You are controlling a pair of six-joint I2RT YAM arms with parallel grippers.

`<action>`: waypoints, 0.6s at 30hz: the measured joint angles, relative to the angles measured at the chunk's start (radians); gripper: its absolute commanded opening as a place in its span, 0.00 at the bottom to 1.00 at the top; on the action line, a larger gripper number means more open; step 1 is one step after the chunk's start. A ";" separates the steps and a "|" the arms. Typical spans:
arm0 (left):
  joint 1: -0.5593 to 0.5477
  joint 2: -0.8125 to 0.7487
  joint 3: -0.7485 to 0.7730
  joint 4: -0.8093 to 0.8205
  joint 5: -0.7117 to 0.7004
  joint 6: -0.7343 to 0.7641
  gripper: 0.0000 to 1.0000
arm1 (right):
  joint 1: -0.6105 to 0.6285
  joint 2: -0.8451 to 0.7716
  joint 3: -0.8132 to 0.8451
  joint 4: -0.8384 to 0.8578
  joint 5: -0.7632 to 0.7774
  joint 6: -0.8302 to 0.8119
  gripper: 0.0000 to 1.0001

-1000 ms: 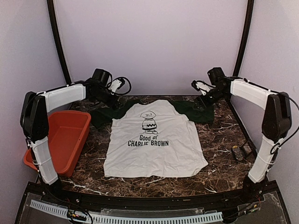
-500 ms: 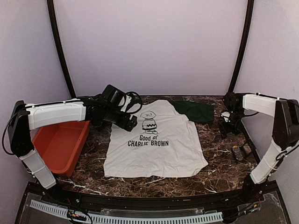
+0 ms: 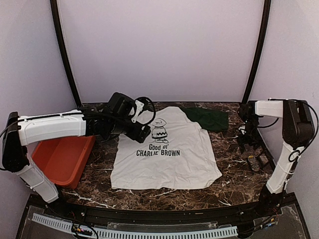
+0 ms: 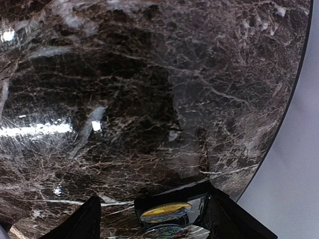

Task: Pin the brooch onto the clothing
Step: Move the brooch box to the center of the board.

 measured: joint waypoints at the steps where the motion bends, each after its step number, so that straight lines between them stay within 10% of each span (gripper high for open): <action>1: -0.007 0.000 0.000 0.000 -0.005 0.003 0.99 | 0.000 0.010 0.006 -0.005 -0.005 0.001 0.72; 18: -0.018 -0.013 -0.007 0.002 -0.038 0.015 0.99 | -0.055 -0.231 0.079 -0.041 0.030 0.006 0.76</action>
